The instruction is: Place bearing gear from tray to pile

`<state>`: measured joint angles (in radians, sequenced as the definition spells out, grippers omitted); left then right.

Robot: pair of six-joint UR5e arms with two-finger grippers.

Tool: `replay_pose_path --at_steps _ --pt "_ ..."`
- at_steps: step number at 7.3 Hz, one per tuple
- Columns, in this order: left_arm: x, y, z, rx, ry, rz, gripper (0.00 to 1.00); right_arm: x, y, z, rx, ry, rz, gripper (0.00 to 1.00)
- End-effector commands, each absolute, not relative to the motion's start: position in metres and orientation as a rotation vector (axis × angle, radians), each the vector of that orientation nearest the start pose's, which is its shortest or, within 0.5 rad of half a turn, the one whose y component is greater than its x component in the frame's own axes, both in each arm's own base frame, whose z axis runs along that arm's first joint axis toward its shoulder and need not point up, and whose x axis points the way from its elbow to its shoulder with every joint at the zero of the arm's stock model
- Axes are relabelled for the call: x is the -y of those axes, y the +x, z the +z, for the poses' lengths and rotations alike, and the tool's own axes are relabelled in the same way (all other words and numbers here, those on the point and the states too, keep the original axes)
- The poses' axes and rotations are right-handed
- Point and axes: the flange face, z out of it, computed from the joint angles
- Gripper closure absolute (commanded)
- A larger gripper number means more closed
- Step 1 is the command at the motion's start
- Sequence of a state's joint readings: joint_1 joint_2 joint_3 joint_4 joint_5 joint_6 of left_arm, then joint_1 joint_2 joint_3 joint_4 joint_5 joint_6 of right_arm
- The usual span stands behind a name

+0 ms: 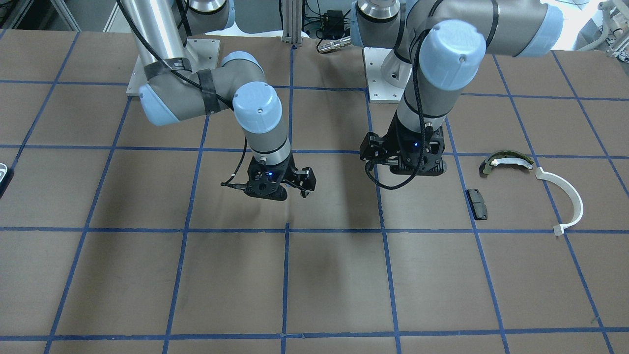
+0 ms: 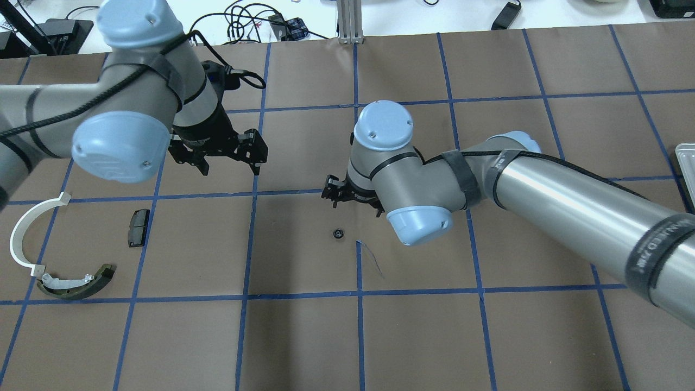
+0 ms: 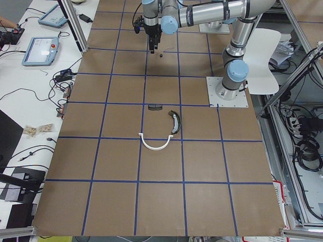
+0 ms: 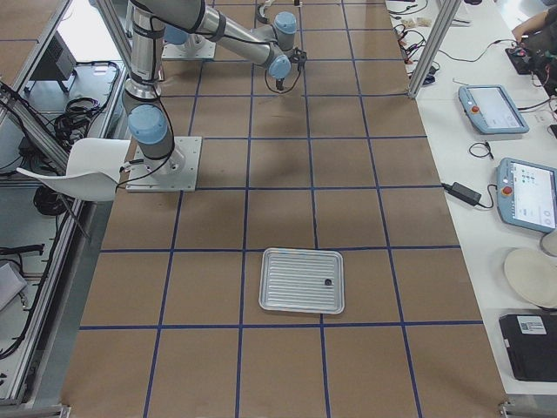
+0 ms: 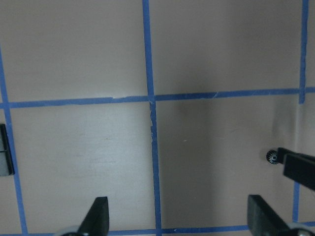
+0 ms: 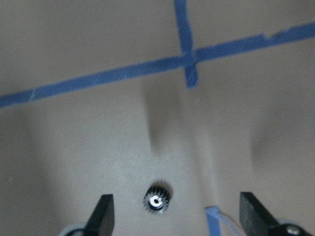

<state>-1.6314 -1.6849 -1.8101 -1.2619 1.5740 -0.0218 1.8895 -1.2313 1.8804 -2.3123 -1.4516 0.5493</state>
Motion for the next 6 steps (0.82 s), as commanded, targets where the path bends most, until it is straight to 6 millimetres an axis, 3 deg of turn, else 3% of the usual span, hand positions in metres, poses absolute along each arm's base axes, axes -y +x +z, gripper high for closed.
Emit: replay_pose_path --at_steps 1,2,4,5,6 --pt "0.492 -0.183 0.288 -3.141 0.082 0.046 0.00 0.527 0.187 0.279 -3.022 0.337 -0.089 0.00" --pt "0.479 -0.223 0.274 -3.133 -0.006 0.078 0.00 0.536 0.117 0.294 -3.046 0.394 -0.076 0.00" --pt "0.453 -0.307 0.231 -3.126 -0.038 0.074 0.00 0.547 -0.035 0.296 -3.052 0.445 -0.102 0.00" --pt "0.443 -0.328 0.210 -3.117 0.009 0.094 0.00 0.546 -0.075 0.295 -3.068 0.430 -0.124 0.00" --pt "0.444 -0.330 0.196 -3.106 0.024 0.113 0.00 0.540 -0.115 0.295 -3.063 0.484 -0.131 0.00"
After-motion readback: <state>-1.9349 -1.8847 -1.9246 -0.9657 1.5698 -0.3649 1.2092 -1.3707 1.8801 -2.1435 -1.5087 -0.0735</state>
